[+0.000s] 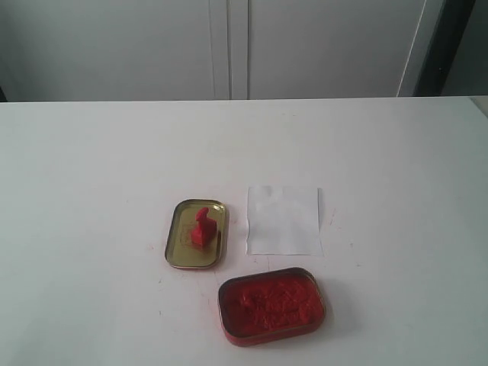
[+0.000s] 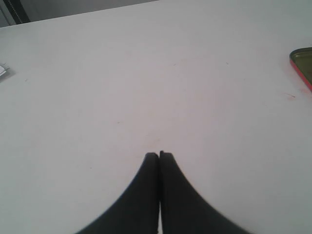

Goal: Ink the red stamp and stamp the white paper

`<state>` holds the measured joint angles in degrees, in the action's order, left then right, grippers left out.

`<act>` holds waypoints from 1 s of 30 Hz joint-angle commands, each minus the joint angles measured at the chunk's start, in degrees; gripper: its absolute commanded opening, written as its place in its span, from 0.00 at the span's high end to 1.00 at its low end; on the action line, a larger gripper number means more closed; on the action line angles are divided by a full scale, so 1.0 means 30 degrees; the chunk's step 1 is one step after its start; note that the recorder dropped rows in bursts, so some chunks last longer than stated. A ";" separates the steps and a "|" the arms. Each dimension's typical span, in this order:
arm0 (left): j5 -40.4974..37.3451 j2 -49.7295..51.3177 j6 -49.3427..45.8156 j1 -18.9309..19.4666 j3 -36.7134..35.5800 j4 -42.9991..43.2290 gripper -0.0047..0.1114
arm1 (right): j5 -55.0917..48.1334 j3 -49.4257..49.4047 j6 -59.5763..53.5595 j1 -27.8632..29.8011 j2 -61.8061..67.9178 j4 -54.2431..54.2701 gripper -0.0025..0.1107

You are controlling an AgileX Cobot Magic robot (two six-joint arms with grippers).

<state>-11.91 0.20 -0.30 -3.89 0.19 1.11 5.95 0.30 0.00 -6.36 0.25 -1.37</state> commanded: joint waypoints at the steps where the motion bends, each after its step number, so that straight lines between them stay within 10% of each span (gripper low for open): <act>1: -0.0034 -0.0066 -0.0053 0.0013 -0.0062 -0.0050 0.96 | 0.0253 -0.0100 0.0000 0.0124 -0.0082 -0.0037 0.98; 30: -0.0034 -0.0066 -0.0053 0.0013 -0.0062 -0.0050 0.96 | -0.3638 0.4016 0.0000 0.0124 0.0634 -0.0037 0.98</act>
<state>-11.91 0.20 -0.30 -3.89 0.19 1.11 -4.16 10.94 0.00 -6.36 0.76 -1.37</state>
